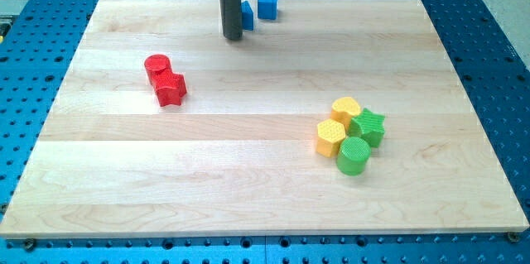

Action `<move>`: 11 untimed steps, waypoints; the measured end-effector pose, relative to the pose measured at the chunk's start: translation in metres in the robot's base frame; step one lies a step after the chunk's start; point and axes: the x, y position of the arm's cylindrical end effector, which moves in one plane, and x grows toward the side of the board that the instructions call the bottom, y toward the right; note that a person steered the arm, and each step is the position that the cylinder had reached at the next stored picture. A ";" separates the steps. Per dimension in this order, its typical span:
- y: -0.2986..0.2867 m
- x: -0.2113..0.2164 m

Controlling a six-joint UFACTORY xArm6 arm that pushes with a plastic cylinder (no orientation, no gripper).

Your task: Separate the yellow blocks and green blocks

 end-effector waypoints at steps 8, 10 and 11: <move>0.223 0.101; 0.213 0.168; 0.174 0.200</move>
